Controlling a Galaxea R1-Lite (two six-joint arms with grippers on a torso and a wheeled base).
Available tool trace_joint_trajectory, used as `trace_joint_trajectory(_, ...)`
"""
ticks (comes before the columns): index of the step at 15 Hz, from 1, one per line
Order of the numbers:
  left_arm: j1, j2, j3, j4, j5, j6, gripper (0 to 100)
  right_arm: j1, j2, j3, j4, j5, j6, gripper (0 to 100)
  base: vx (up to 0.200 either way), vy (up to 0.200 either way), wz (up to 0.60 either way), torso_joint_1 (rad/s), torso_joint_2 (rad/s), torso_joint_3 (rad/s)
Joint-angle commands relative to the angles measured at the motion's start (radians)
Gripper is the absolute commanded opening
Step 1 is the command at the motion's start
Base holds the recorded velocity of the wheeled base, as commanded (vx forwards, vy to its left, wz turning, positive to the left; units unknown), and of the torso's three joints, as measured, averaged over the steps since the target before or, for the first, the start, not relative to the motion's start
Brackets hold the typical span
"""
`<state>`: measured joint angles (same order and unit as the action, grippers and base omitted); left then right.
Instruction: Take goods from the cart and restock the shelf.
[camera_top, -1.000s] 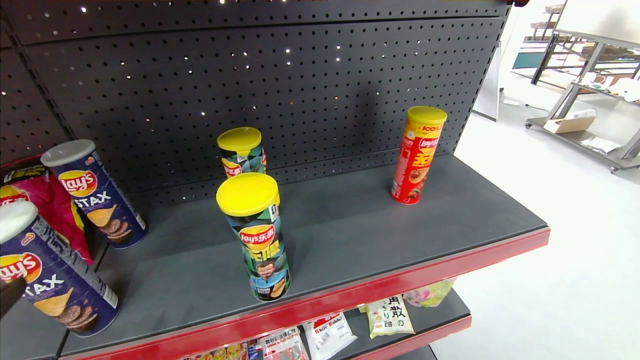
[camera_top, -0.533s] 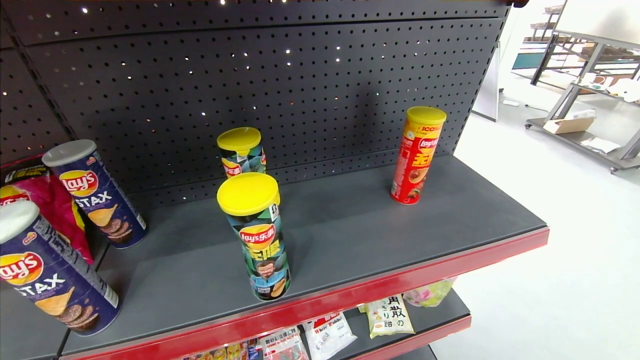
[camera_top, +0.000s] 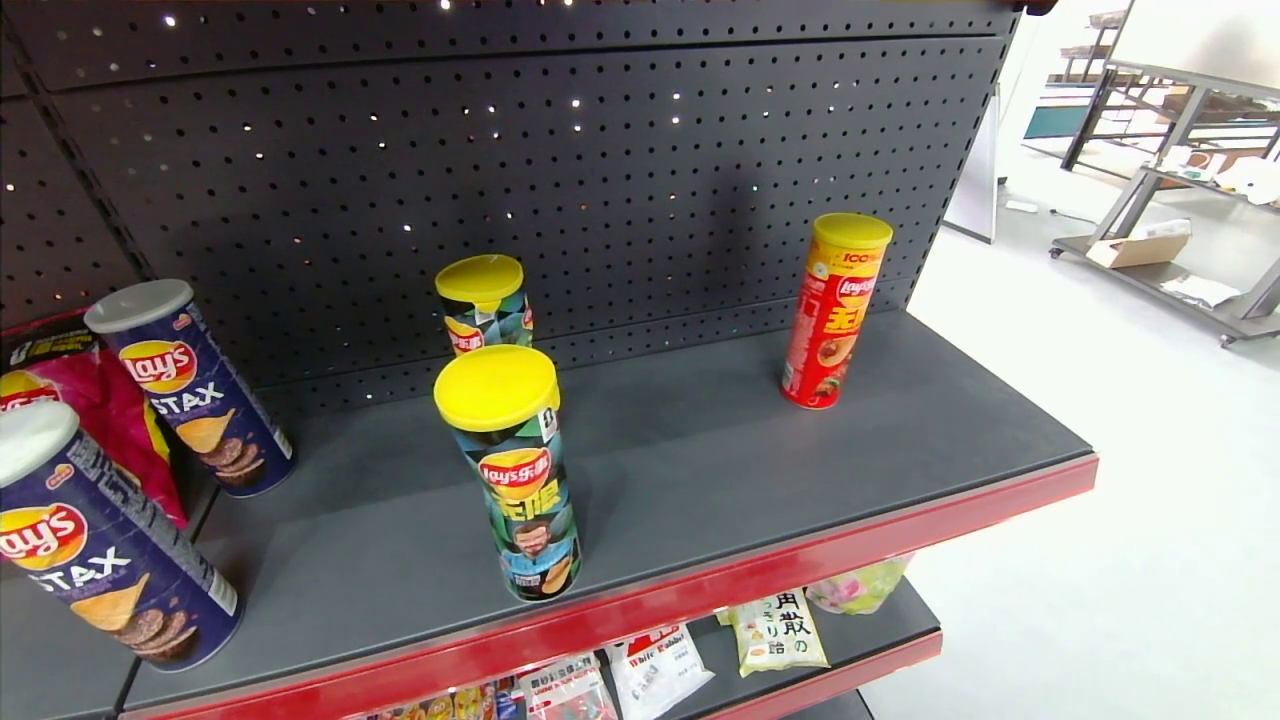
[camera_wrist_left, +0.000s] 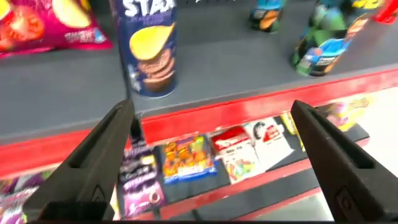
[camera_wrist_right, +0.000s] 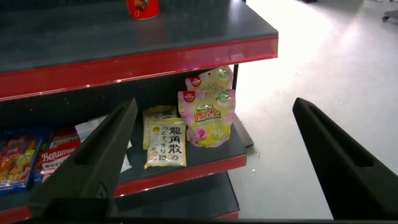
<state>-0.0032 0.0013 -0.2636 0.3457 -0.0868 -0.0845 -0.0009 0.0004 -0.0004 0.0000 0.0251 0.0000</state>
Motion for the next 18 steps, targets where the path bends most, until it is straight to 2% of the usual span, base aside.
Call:
trace_joint_trajectory(1,0.000,-0.001,0.018,-0.017,0.006,0.003,100,0.001,0.000,-0.001,0.000,0.001,0.000,100,0.000,0.000,0.00,0.000,0.00,0.000)
trace_joint_trajectory(2,0.000,-0.001,0.058,-0.036,0.058,0.029,100,0.001,0.000,-0.001,0.000,0.001,0.000,100,0.000,0.000,0.00,0.000,0.00,0.000)
trace_joint_trajectory(4,0.000,-0.001,0.113,-0.099,0.096,0.052,100,0.001,0.000,0.000,0.000,0.001,-0.002,100,0.000,0.000,0.60,0.002,0.00,0.002)
trace_joint_trajectory(6,0.000,-0.001,0.176,-0.214,0.088,0.061,100,0.001,0.000,0.000,0.000,0.001,-0.002,100,0.000,0.000,0.60,0.000,0.00,0.007)
trace_joint_trajectory(9,0.000,-0.001,0.178,-0.220,0.084,0.060,100,0.001,0.000,-0.001,-0.002,0.001,0.000,100,0.000,0.000,0.60,0.004,0.00,0.002)
trace_joint_trajectory(13,0.000,-0.001,0.187,-0.229,0.090,0.057,100,0.001,0.000,-0.001,0.000,0.001,0.006,100,0.000,0.000,0.00,0.000,0.00,0.000)
trace_joint_trajectory(15,0.000,-0.001,0.251,-0.340,0.091,0.057,100,0.001,0.000,-0.001,0.000,0.001,0.003,100,0.000,0.000,0.00,0.000,0.00,0.000)
trace_joint_trajectory(18,0.000,-0.001,0.264,-0.346,0.085,0.086,100,0.001,0.000,0.000,-0.002,0.001,0.005,100,0.000,0.000,0.00,0.000,0.00,0.000)
